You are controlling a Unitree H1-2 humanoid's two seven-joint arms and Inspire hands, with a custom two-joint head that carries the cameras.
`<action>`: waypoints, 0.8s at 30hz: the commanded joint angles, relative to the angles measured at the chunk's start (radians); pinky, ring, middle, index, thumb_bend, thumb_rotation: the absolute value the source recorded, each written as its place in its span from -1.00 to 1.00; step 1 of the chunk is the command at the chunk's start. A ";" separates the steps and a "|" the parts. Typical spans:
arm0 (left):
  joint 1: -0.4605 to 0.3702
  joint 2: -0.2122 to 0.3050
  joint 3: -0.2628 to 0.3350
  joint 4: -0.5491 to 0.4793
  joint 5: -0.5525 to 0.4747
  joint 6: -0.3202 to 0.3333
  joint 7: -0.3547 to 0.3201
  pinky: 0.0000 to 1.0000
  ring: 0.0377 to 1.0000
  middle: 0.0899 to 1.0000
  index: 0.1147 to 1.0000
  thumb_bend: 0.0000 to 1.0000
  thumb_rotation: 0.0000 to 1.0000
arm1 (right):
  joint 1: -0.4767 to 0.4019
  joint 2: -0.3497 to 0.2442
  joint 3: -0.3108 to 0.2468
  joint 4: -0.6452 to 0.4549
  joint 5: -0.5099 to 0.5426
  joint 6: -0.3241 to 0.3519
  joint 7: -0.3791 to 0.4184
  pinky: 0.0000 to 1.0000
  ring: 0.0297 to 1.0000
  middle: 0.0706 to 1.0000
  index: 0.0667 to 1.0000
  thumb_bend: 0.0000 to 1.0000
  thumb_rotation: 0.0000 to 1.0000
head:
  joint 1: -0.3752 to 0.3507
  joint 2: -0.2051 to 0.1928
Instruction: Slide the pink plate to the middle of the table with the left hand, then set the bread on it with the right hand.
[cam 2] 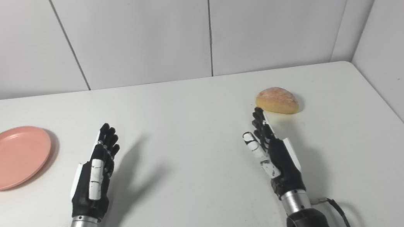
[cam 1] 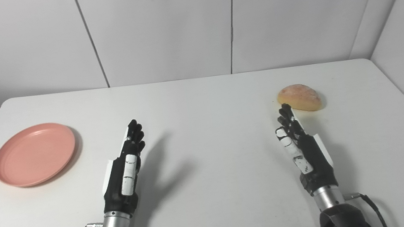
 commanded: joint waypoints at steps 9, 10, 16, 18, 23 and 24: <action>-0.025 -0.085 -0.031 0.048 0.111 -0.072 0.093 1.00 1.00 1.00 1.00 0.31 1.00 | 0.011 -0.074 -0.058 0.013 0.131 -0.049 0.089 1.00 1.00 1.00 1.00 0.31 0.56 | 0.230 -0.083; -0.028 -0.090 -0.030 0.049 0.113 -0.073 0.098 1.00 1.00 1.00 1.00 0.30 1.00 | 0.014 -0.078 -0.061 0.011 0.132 -0.048 0.090 1.00 1.00 1.00 1.00 0.28 0.58 | 0.230 -0.083; -0.042 -0.104 -0.023 0.041 0.113 -0.075 0.119 1.00 1.00 1.00 1.00 0.28 1.00 | 0.022 -0.086 -0.065 -0.022 0.121 -0.012 0.084 1.00 1.00 1.00 1.00 0.12 0.65 | 0.248 -0.105; -0.049 -0.103 -0.021 0.037 0.113 -0.062 0.124 1.00 1.00 1.00 1.00 0.30 1.00 | 0.021 -0.086 -0.065 -0.025 0.119 -0.006 0.083 1.00 1.00 1.00 1.00 0.08 0.67 | 0.252 -0.115; -0.067 -0.091 -0.014 0.038 0.088 -0.034 0.117 1.00 1.00 1.00 1.00 0.34 0.99 | 0.013 -0.083 -0.065 -0.024 0.122 -0.004 0.084 1.00 1.00 1.00 1.00 -0.04 0.68 | 0.265 -0.140; -0.070 -0.088 -0.011 0.032 0.085 -0.025 0.115 1.00 1.00 1.00 1.00 0.34 0.99 | 0.012 -0.081 -0.064 -0.026 0.120 -0.003 0.083 1.00 1.00 1.00 1.00 -0.05 0.68 | 0.266 -0.140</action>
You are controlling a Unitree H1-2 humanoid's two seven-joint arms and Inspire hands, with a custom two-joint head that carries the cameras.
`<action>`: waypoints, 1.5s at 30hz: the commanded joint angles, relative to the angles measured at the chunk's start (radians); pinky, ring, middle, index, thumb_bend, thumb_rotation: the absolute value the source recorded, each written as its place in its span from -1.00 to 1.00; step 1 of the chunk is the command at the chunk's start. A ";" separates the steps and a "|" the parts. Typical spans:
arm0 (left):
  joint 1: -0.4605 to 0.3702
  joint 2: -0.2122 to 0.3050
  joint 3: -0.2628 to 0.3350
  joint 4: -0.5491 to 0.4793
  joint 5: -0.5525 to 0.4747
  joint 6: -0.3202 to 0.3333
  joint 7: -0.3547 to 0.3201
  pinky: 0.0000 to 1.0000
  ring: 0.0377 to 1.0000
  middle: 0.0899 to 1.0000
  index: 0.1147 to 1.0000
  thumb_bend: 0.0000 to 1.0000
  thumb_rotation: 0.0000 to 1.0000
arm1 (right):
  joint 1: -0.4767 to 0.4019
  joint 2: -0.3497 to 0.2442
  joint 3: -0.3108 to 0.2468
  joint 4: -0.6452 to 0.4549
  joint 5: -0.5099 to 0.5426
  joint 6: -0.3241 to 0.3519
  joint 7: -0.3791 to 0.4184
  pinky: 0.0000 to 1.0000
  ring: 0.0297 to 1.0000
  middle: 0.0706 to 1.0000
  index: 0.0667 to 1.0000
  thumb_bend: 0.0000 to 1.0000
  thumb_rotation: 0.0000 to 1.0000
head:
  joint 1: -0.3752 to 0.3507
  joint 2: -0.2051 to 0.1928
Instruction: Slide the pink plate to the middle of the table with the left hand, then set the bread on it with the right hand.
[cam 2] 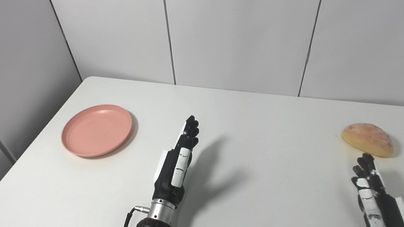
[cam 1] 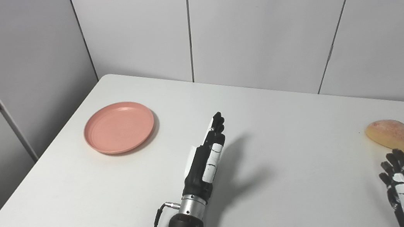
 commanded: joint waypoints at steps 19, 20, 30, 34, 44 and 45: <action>-0.105 0.214 0.141 -0.145 -0.115 0.090 -0.039 0.82 0.90 0.91 0.85 0.43 0.85 | -0.043 0.003 0.002 0.023 0.012 -0.043 0.024 1.00 1.00 1.00 1.00 -0.12 0.68 | 0.045 -0.065; -0.109 0.225 0.147 -0.139 -0.120 0.086 -0.042 0.85 0.90 0.91 0.85 0.44 0.86 | -0.044 0.002 0.001 0.028 0.014 -0.047 0.026 1.00 1.00 1.00 1.00 -0.07 0.64 | 0.045 -0.065; -0.176 0.339 0.238 -0.195 -0.223 0.193 -0.069 0.85 0.91 0.93 0.83 0.43 0.99 | -0.036 0.003 -0.001 0.032 0.016 -0.054 0.038 1.00 1.00 1.00 1.00 -0.06 0.67 | 0.066 -0.074; -0.203 0.367 0.277 -0.183 -0.202 0.225 -0.032 0.79 0.82 0.84 0.78 0.44 0.93 | -0.035 0.004 -0.003 0.027 0.018 -0.051 0.037 1.00 1.00 1.00 1.00 -0.01 0.65 | 0.078 -0.077; -0.282 0.489 0.335 0.043 -0.158 0.179 -0.016 0.72 0.79 0.78 0.74 0.52 0.94 | -0.033 0.010 -0.002 0.014 0.020 -0.042 0.033 1.00 1.00 1.00 1.00 0.08 0.68 | 0.087 -0.067; -0.287 0.501 0.336 0.065 -0.151 0.171 -0.017 0.73 0.80 0.78 0.75 0.52 0.95 | -0.032 0.011 -0.003 0.012 0.024 -0.039 0.033 1.00 1.00 1.00 1.00 0.09 0.68 | 0.088 -0.066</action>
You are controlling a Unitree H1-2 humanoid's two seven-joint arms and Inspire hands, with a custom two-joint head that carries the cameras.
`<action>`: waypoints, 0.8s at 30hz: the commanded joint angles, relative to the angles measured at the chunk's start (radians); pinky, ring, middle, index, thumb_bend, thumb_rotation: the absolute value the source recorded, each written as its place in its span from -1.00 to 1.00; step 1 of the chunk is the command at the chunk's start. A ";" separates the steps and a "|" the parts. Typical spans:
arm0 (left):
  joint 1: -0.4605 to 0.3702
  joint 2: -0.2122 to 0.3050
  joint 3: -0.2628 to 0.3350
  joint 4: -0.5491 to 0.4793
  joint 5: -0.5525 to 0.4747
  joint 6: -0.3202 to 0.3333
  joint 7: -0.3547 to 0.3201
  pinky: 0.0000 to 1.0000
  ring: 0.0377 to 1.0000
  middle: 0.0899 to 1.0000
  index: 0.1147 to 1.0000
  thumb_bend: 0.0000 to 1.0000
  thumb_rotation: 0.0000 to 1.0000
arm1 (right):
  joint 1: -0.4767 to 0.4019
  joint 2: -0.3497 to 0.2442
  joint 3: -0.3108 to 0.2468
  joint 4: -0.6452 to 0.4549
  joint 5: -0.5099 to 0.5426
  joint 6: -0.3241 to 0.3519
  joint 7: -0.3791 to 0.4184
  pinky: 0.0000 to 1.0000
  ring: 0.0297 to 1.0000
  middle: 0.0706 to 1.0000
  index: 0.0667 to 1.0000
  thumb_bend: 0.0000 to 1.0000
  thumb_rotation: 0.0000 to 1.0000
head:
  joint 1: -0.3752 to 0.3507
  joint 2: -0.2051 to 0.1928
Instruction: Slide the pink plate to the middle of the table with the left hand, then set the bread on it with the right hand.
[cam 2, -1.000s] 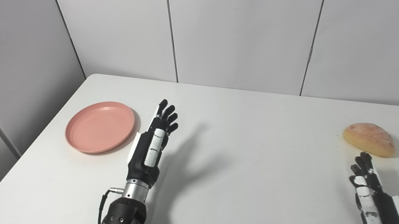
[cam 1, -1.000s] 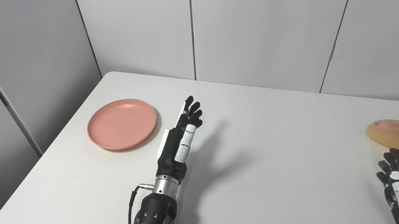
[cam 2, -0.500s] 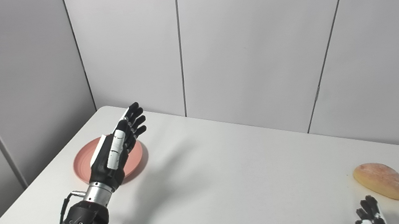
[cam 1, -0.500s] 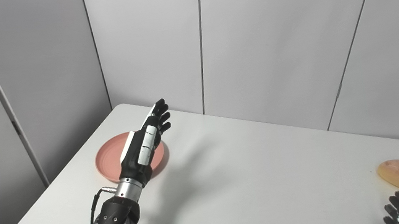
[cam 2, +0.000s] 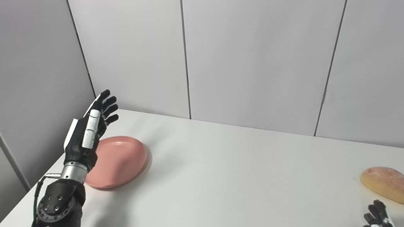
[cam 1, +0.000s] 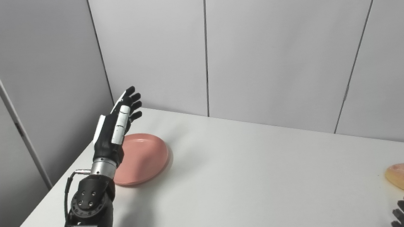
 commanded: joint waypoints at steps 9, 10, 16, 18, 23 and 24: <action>-0.074 0.108 0.014 0.196 0.061 -0.164 0.029 0.80 0.80 0.75 0.73 0.49 1.00 | -0.011 0.003 -0.010 -0.039 0.021 -0.042 0.003 1.00 1.00 1.00 1.00 0.18 0.61 | 0.013 0.006; -0.077 0.114 0.014 0.223 0.068 -0.179 0.036 0.81 0.80 0.74 0.73 0.49 1.00 | -0.009 0.004 -0.010 -0.038 0.018 -0.045 0.001 1.00 1.00 1.00 1.00 0.17 0.60 | 0.013 0.006; -0.091 0.150 0.014 0.366 0.097 -0.251 0.071 0.81 0.80 0.75 0.73 0.43 1.00 | -0.002 0.004 -0.010 -0.044 0.013 -0.046 0.000 1.00 1.00 1.00 1.00 0.18 0.63 | 0.017 0.011; -0.093 0.155 0.013 0.393 0.103 -0.265 0.077 0.81 0.80 0.75 0.73 0.42 1.00 | -0.002 0.005 -0.011 -0.045 0.017 -0.046 0.001 1.00 1.00 1.00 1.00 0.18 0.63 | 0.017 0.010; -0.096 0.157 0.006 0.443 0.114 -0.276 0.100 0.82 0.81 0.77 0.73 0.31 1.00 | 0.001 0.008 -0.011 -0.053 0.020 -0.046 0.002 1.00 1.00 1.00 1.00 0.16 0.62 | 0.019 0.011; -0.100 0.157 0.004 0.460 0.114 -0.280 0.102 0.82 0.81 0.77 0.73 0.31 1.00 | 0.002 0.010 -0.011 -0.058 0.018 -0.042 -0.001 1.00 1.00 1.00 1.00 0.15 0.62 | 0.019 0.011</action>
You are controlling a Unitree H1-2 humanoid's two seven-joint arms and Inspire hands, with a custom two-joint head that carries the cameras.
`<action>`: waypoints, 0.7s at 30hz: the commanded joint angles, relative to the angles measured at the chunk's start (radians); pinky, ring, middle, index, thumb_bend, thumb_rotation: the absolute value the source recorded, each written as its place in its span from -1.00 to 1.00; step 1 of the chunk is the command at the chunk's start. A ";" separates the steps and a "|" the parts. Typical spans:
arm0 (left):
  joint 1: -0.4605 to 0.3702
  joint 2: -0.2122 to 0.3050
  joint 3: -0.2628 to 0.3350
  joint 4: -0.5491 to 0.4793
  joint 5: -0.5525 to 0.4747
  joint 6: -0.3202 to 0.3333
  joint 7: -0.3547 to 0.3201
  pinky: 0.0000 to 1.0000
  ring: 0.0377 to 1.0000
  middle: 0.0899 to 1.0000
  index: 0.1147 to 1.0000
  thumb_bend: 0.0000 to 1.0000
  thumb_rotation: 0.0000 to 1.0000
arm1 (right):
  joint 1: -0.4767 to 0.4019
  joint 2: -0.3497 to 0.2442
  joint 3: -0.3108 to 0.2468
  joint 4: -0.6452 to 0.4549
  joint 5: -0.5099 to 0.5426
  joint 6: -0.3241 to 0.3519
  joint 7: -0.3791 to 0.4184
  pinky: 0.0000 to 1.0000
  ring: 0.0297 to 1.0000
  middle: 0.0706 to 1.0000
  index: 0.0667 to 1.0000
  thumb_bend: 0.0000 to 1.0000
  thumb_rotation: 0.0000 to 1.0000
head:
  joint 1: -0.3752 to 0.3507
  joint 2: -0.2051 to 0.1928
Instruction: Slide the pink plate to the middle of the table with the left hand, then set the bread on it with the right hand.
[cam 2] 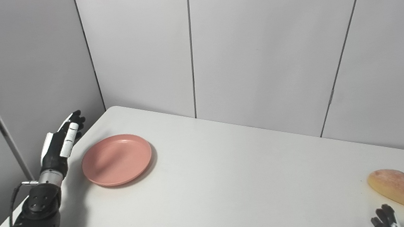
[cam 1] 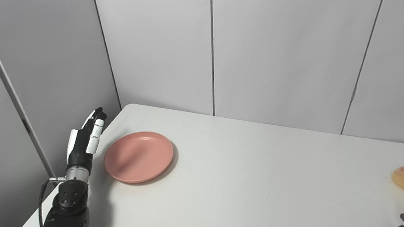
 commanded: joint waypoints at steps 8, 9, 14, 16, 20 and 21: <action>-0.092 0.033 -0.003 0.112 -0.016 -0.090 0.006 0.85 0.82 0.77 0.70 0.27 1.00 | -0.008 0.002 -0.005 -0.059 0.004 -0.020 -0.004 1.00 1.00 1.00 1.00 0.21 0.63 | 0.003 0.009; -0.094 0.032 -0.004 0.119 -0.016 -0.094 0.005 0.85 0.81 0.77 0.70 0.29 1.00 | -0.007 0.001 -0.005 -0.061 0.004 -0.019 -0.004 1.00 1.00 1.00 1.00 0.21 0.63 | 0.003 0.009; -0.104 0.010 0.006 0.154 -0.066 -0.095 -0.025 0.87 0.82 0.76 0.72 0.36 1.00 | -0.002 0.000 -0.008 -0.064 0.009 -0.023 -0.003 1.00 1.00 1.00 1.00 0.21 0.63 | 0.004 0.015; -0.105 0.006 0.006 0.166 -0.086 -0.105 -0.043 0.90 0.84 0.77 0.72 0.39 1.00 | -0.002 -0.002 -0.009 -0.062 0.012 -0.025 -0.001 1.00 1.00 1.00 1.00 0.20 0.63 | 0.005 0.019; -0.111 -0.012 0.012 0.192 -0.122 -0.120 -0.051 0.87 0.80 0.73 0.69 0.41 1.00 | 0.002 -0.001 -0.009 -0.077 0.015 -0.011 -0.003 1.00 1.00 1.00 1.00 0.22 0.62 | 0.003 0.025; -0.111 -0.015 0.010 0.198 -0.127 -0.126 -0.059 0.87 0.80 0.74 0.69 0.41 1.00 | 0.003 -0.002 -0.008 -0.080 0.014 -0.009 -0.002 1.00 1.00 1.00 1.00 0.22 0.62 | 0.002 0.028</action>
